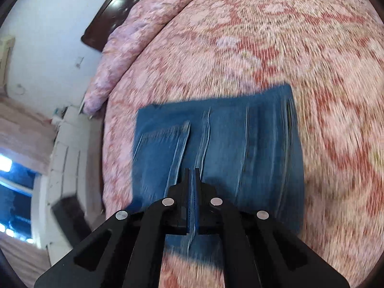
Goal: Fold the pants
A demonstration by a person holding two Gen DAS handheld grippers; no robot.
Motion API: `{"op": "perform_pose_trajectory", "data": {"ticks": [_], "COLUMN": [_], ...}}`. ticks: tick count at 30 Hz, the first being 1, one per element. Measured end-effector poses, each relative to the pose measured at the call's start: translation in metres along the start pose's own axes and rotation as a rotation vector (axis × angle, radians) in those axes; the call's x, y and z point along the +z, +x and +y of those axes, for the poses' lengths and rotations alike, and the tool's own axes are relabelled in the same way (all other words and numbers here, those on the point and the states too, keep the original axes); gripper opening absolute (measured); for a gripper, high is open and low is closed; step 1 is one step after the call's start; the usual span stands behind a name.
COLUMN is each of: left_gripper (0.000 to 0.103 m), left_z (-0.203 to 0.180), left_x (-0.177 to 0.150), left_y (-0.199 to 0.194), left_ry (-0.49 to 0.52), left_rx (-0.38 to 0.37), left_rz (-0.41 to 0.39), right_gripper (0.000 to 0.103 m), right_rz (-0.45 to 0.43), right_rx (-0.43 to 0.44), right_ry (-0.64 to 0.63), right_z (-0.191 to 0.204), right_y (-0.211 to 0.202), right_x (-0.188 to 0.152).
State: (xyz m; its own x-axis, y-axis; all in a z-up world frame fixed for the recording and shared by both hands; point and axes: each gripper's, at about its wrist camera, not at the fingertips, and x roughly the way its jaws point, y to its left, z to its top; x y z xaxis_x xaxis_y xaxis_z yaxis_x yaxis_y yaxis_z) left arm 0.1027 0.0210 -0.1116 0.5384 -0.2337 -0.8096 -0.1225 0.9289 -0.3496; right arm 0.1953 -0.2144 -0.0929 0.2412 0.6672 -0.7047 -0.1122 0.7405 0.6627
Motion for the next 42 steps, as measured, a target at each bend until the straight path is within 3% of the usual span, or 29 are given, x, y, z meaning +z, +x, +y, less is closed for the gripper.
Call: {"op": "perform_pose_trajectory", "data": {"ticks": [4, 9, 12, 20, 21, 26, 28, 34, 39, 42], "left_gripper": [0.094, 0.094, 0.094, 0.094, 0.094, 0.094, 0.095, 0.095, 0.096, 0.096], "left_z": [0.0, -0.002, -0.002, -0.005, -0.007, -0.039, -0.061, -0.118, -0.131, -0.127], "left_x": [-0.001, -0.004, -0.004, -0.007, -0.009, -0.037, -0.048, -0.067, -0.073, -0.067], "left_y": [-0.002, -0.005, -0.005, -0.008, -0.011, -0.033, -0.039, -0.02, 0.005, 0.008], "left_ry": [0.0, 0.007, 0.011, 0.042, 0.055, 0.335, 0.469, 0.748, 0.794, 0.754], "left_rx": [0.0, 0.003, 0.004, 0.018, 0.022, 0.08, 0.079, 0.044, 0.032, 0.002], "left_rz": [-0.002, -0.003, -0.003, 0.003, 0.003, -0.035, -0.061, -0.015, 0.081, 0.107], "right_gripper": [0.0, 0.0, 0.0, 0.001, 0.001, 0.002, 0.023, 0.025, 0.025, 0.025], "right_rz": [0.043, 0.086, 0.072, 0.069, 0.066, 0.042, 0.029, -0.09, -0.132, -0.145], "right_rx": [0.017, -0.021, -0.007, -0.131, -0.113, -0.057, -0.067, -0.024, 0.065, 0.013], "right_ry": [0.005, 0.011, 0.004, -0.06, -0.046, 0.077, 0.102, 0.124, 0.147, 0.095], "right_z": [-0.002, -0.015, -0.021, -0.007, -0.01, -0.038, -0.044, -0.044, -0.044, -0.035], "right_y": [-0.003, 0.004, 0.011, -0.002, -0.006, -0.022, -0.025, -0.047, -0.049, -0.039], "right_x": [-0.027, -0.05, -0.053, -0.056, -0.058, -0.071, -0.074, -0.07, -0.041, -0.013]}}
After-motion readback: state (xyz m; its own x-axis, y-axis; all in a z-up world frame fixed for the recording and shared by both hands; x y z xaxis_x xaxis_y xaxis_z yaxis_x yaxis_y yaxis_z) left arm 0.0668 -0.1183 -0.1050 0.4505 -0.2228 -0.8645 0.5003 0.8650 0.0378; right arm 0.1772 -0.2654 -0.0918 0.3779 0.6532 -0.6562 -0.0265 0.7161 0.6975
